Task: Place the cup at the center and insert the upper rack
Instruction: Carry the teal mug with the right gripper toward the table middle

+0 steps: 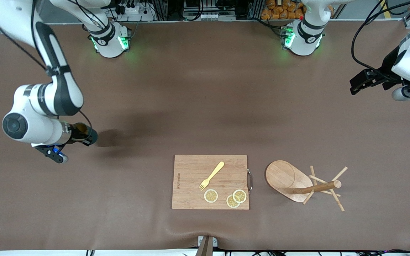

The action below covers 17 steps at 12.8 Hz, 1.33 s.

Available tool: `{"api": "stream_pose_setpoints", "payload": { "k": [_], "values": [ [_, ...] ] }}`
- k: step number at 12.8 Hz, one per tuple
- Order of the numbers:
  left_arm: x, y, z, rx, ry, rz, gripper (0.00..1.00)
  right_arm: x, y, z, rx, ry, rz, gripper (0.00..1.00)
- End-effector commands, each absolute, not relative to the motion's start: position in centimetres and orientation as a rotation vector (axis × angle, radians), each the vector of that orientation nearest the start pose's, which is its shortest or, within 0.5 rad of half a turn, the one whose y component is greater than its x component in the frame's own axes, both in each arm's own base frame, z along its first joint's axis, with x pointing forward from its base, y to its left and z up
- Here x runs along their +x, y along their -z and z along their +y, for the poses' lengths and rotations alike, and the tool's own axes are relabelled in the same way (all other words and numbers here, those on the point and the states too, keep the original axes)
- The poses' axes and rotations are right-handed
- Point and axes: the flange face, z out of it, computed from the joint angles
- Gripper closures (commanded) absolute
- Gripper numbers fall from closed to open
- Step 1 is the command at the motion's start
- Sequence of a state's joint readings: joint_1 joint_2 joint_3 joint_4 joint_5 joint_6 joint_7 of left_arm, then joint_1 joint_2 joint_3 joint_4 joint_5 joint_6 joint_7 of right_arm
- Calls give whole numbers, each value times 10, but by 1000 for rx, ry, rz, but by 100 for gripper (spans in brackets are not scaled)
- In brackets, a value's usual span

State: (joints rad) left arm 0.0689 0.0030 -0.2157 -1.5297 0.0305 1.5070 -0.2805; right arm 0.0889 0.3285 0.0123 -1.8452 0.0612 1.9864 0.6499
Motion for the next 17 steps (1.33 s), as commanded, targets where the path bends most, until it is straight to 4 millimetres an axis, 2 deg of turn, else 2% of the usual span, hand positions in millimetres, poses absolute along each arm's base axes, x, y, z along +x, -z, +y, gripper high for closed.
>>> {"api": "stream_pose_setpoints", "payload": {
  "k": [1,6,7,9,11,13,17],
  "values": [
    [537,-643,-77,-3101,-21,-212,0,587,-365,144,-2923,-301,1019,100],
    [538,-643,-77,-3102,-19,-212,0,532,-390,307,-2768,-336,1247,100],
    [538,-642,-76,-3101,-24,-214,0,514,-392,342,-2753,-308,1264,100],
    [538,-640,-76,-3100,-33,-214,0,476,-383,397,-2804,-310,1180,100],
    [539,-639,-76,-3100,-33,-214,0,441,-378,441,-2817,-290,1121,100],
    [539,-640,-79,-3105,-27,-207,0,411,-361,479,-2777,-275,1209,100],
    [538,-639,-79,-3104,-34,-207,0,358,-313,528,-2776,-279,1289,100]
  ]
}}
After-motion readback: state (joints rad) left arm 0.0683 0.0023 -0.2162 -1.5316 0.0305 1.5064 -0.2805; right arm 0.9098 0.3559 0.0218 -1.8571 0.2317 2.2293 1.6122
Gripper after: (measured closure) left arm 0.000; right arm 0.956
